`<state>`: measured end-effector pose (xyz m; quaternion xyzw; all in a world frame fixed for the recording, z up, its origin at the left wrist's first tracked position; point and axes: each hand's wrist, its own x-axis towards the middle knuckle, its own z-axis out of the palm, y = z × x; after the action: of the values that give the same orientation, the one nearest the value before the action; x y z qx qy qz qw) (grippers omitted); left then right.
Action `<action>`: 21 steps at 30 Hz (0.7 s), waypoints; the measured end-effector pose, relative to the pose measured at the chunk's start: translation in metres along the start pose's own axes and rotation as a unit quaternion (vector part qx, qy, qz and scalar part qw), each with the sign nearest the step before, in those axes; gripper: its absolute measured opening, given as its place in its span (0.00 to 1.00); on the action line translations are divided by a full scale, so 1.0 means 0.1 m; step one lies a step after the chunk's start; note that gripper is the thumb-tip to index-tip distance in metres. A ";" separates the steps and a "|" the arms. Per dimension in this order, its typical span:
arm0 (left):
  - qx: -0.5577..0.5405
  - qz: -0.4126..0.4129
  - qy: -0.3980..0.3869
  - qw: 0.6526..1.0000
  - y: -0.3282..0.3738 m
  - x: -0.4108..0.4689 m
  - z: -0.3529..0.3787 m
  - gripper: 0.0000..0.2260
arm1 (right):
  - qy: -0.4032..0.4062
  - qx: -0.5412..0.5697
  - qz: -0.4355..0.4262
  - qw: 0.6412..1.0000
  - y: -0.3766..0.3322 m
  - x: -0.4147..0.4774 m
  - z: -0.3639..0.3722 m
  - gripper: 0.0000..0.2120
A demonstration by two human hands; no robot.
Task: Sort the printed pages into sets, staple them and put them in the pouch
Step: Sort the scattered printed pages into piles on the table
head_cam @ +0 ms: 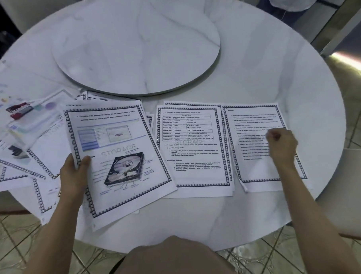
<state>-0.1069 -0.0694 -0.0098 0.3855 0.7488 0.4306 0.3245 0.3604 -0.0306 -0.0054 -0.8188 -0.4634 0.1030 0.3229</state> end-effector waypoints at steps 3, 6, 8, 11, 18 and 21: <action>-0.005 0.001 0.002 1.000 -0.05 -0.01 -0.02 0.13 | -0.098 0.028 -0.012 0.995 -0.30 -0.28 0.24 0.10; -0.017 0.001 0.001 1.000 -0.07 -0.01 -0.06 0.12 | -0.162 0.011 -0.014 0.987 -0.48 -0.58 0.47 0.16; -0.021 0.000 0.000 1.000 -0.08 0.00 -0.08 0.12 | -0.180 -0.046 -0.011 0.983 -0.54 -0.70 0.59 0.24; -0.025 -0.005 -0.002 1.000 -0.10 0.05 -0.10 0.13 | -0.178 -0.106 0.001 0.978 -0.59 -0.76 0.68 0.28; -0.041 -0.019 -0.021 0.999 -0.12 0.13 -0.18 0.13 | -0.145 -0.088 0.032 0.985 -0.59 -0.77 0.73 0.20; -0.035 -0.013 -0.027 0.999 -0.12 0.16 -0.22 0.13 | -0.112 -0.045 0.028 0.992 -0.59 -0.74 0.69 0.10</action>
<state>-0.1362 -0.0682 -0.0143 0.3759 0.7293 0.4414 0.3633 0.2467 -0.0404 -0.0316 -0.8286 -0.4773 0.1822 0.2288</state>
